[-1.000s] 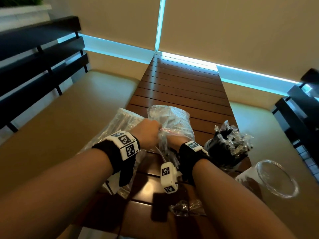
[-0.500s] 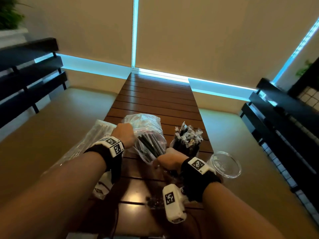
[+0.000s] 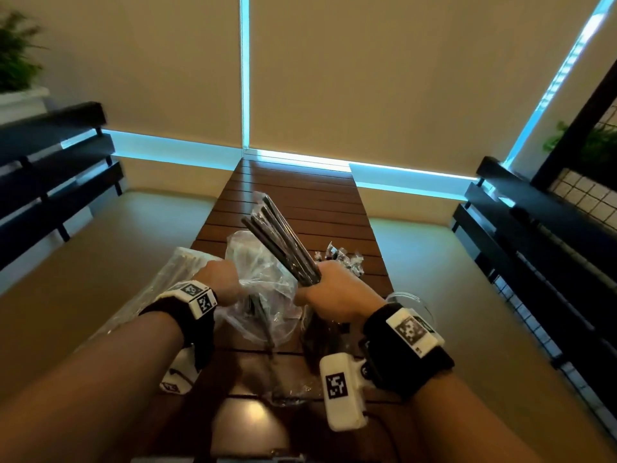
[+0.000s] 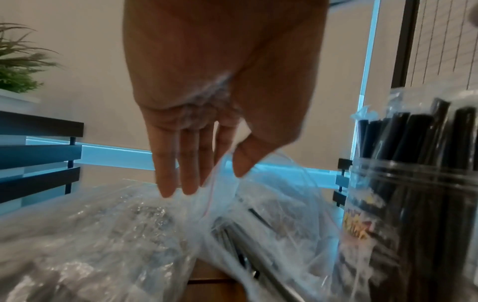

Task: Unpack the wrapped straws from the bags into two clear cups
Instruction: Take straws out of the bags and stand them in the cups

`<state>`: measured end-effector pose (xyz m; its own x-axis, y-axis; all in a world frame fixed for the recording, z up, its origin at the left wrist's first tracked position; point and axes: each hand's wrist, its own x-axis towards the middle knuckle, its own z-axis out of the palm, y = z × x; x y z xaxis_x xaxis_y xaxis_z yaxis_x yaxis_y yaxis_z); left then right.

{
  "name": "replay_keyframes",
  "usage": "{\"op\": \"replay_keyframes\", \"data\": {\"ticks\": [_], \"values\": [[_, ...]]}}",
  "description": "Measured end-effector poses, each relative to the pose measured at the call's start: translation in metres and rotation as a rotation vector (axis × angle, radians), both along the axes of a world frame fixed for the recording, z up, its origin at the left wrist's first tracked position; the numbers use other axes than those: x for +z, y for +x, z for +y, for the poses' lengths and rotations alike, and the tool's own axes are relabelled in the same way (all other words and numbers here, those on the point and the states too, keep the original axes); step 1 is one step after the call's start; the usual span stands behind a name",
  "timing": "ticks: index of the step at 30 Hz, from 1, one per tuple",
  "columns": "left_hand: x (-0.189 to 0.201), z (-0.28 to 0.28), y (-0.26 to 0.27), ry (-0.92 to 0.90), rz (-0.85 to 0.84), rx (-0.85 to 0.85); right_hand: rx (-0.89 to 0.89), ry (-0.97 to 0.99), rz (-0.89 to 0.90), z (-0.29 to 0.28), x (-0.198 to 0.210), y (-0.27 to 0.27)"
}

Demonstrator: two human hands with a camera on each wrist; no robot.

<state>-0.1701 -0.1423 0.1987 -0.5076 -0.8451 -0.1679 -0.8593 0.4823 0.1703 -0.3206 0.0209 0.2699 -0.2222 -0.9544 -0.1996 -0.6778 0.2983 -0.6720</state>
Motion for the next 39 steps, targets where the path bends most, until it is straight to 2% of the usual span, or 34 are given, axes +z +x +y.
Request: {"op": "replay_keyframes", "data": {"ticks": [2, 4, 8, 10, 14, 18, 20, 23, 26, 29, 31, 33, 35, 37, 39], "values": [[0.007, 0.005, 0.001, 0.078, 0.079, -0.092, -0.014, -0.194, 0.073, -0.002, 0.002, 0.003], [0.024, 0.017, 0.002, 0.216, 0.287, -0.185, -0.075, -0.349, 0.126, -0.006, -0.001, 0.006], [0.076, 0.049, 0.001, 0.629, 0.915, -0.356, -0.146, -0.438, 0.164, -0.017, -0.014, 0.012], [0.102, 0.059, -0.005, 0.728, 1.201, -0.251, -0.160, -0.461, 0.125, -0.022, -0.019, 0.020], [0.127, 0.067, -0.026, 0.727, 1.503, 0.014, -0.120, -0.507, 0.052, -0.025, -0.022, 0.036], [0.143, 0.075, -0.036, 0.531, 1.649, 0.043, -0.101, -0.460, -0.099, -0.022, -0.025, 0.034], [0.156, 0.076, -0.034, 0.445, 1.688, 0.017, -0.068, -0.366, -0.191, -0.019, -0.030, 0.030], [0.169, 0.080, -0.033, 0.316, 1.660, -0.082, -0.046, -0.278, -0.483, -0.013, -0.030, 0.025], [0.171, 0.089, -0.039, 0.223, 1.611, -0.156, -0.025, -0.272, -0.572, -0.013, -0.017, 0.027], [0.165, 0.095, -0.042, 0.146, 1.541, -0.203, -0.136, -0.293, -0.658, -0.019, -0.011, 0.028], [0.160, 0.100, -0.043, 0.095, 1.468, -0.219, -0.174, -0.263, -0.633, -0.022, -0.009, 0.029], [0.154, 0.100, -0.043, 0.101, 1.418, -0.208, -0.108, -0.199, -0.548, -0.016, -0.005, 0.029], [0.150, 0.095, -0.041, 0.081, 1.381, -0.172, -0.032, -0.186, -0.347, -0.009, 0.004, 0.022], [0.143, 0.086, -0.036, 0.017, 1.308, -0.152, -0.145, -0.358, -0.182, -0.003, 0.020, 0.009], [0.136, 0.081, -0.030, -0.058, 1.208, -0.153, -0.397, -0.657, -0.268, 0.004, 0.050, 0.002]]}}
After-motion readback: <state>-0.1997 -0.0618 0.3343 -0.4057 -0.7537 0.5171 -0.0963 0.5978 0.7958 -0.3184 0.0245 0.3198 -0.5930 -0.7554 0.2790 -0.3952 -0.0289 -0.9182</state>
